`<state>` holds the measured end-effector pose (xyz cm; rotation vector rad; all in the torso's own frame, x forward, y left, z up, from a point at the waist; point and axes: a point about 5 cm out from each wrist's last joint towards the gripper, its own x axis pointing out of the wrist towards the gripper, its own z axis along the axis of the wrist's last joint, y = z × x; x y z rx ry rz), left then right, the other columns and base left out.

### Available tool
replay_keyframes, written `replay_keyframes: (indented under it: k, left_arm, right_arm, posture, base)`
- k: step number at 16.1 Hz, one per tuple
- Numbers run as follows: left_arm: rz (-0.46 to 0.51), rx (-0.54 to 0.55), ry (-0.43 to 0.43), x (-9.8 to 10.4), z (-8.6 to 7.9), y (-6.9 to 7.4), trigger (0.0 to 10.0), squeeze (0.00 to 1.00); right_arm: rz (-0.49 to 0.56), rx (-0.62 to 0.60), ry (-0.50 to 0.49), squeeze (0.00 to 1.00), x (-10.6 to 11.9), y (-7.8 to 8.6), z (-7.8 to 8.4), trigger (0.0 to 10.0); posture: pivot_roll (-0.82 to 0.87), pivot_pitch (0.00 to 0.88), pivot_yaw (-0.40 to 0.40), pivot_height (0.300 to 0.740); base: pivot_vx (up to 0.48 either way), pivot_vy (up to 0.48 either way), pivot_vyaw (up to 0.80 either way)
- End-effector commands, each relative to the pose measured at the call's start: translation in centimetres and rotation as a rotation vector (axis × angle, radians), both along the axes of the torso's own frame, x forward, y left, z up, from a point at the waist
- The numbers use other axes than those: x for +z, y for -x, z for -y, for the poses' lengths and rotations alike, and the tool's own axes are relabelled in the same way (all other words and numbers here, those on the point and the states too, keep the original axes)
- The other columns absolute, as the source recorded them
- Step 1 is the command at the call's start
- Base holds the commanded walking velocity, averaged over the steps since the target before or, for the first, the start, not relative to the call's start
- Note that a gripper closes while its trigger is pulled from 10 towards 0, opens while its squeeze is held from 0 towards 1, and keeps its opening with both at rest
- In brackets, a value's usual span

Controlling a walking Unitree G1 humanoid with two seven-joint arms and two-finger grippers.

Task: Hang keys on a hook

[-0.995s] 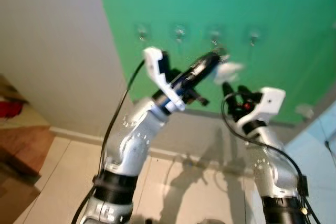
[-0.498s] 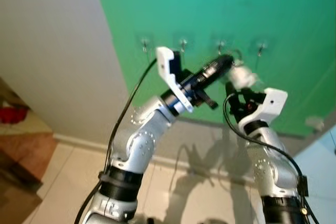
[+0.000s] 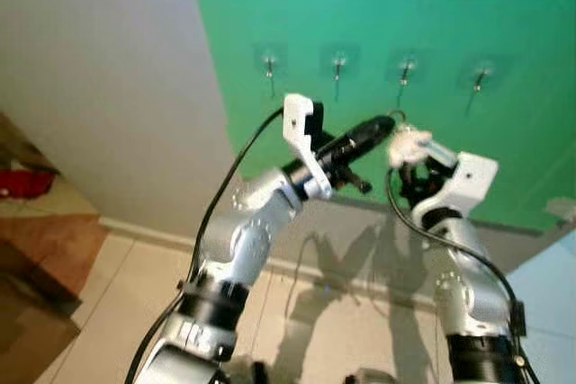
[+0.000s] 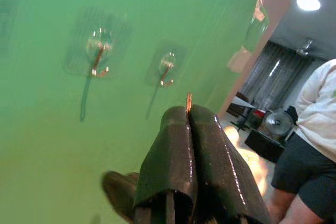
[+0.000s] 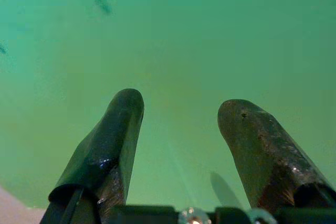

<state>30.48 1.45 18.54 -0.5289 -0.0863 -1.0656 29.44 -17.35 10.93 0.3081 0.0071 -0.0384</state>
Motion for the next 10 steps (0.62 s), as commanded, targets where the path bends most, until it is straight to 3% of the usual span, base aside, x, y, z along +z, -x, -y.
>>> replay_keyframes:
  k: [1, 6, 7, 10]
  left_arm:
    - [0.033, 0.002, 0.019, 1.0, 0.4, -0.6, 10.0, 0.00]
    - [0.040, 0.077, 0.093, 2.0, -0.5, -1.7, 10.0, 0.00]
    - [-0.003, 0.157, 0.106, 1.3, -1.5, -2.4, 10.0, 0.00]
    - [-0.056, 0.234, 0.122, 0.6, -2.6, -3.6, 10.0, 0.00]
  right_arm:
    - [-0.028, -0.026, 0.011, 0.00, -0.2, 0.0, 0.6, 10.0]
    - [-0.026, -0.062, 0.018, 0.00, -0.1, 0.2, 1.2, 10.0]
    - [-0.010, -0.068, 0.019, 0.00, 0.1, 0.2, 1.3, 10.0]
    - [-0.001, -0.069, 0.022, 0.00, 0.4, 0.2, 1.4, 10.0]
  posture:
    - [-0.04, 0.108, 0.035, 0.740]
    - [-0.05, 0.098, 0.046, 0.740]
    - [-0.05, 0.099, 0.048, 0.740]
    - [-0.05, 0.105, 0.044, 0.740]
  base:
    - [0.000, 0.000, -0.80]
    - [0.000, 0.000, -0.80]
    - [0.000, 0.000, 0.00]
    - [0.000, 0.000, 0.00]
